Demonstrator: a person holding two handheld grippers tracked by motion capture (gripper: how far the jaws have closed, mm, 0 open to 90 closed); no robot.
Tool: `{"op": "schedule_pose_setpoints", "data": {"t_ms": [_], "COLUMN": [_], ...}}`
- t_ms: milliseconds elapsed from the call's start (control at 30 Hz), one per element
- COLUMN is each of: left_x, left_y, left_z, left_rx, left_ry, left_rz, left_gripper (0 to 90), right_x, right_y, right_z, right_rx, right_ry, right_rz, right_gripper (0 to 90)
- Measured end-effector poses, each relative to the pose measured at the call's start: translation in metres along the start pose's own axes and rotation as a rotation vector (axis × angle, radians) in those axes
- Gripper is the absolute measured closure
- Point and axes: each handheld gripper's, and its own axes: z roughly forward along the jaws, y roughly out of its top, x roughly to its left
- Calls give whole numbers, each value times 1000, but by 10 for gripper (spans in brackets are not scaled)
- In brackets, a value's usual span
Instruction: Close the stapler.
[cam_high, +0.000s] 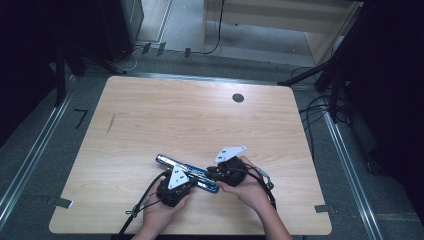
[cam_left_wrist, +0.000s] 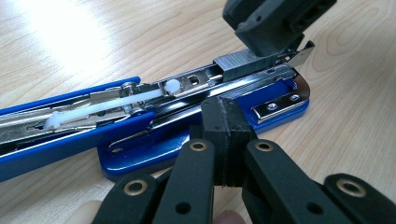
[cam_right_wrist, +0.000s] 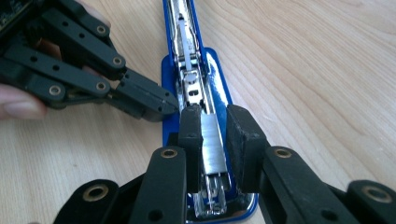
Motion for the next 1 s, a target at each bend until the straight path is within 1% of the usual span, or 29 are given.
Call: {"op": "schedule_pose_setpoints", "data": {"t_ms": [67, 167, 233, 267, 467, 533, 600, 767, 800, 1000], "left_x": [0, 0, 0, 0, 0, 0, 0, 0, 0, 0], "left_y": [0, 0, 0, 0, 0, 0, 0, 0, 0, 0], "left_z": [0, 0, 0, 0, 0, 0, 0, 0, 0, 0], "left_rx": [0, 0, 1, 1, 2, 0, -1, -2, -1, -3], "left_ry": [0, -1, -1, -1, -1, -1, -1, -1, -1, 0], "left_rz": [0, 0, 0, -1, -2, -3, -5, -3, -5, -7], "left_gripper": [900, 900, 900, 900, 900, 900, 900, 900, 900, 900], "right_x": [0, 0, -1, -2, -2, -1, 1, 2, 3, 8], "right_y": [-1, -8, -9, -10, -10, -10, -9, -7, -5, 3], "right_z": [0, 1, 1, 0, 0, -1, -2, -5, -7, -12], "right_rx": [0, 11, 8, 11, 14, 13, 10, 4, 0, -3], "right_ry": [2, 1, 1, -10, -4, -5, -3, -8, -15, -17], "right_rz": [-3, 6, 7, 8, 10, 7, -11, -19, -29, -49], "right_gripper": [770, 772, 773, 771, 782, 791, 795, 795, 796, 795]}}
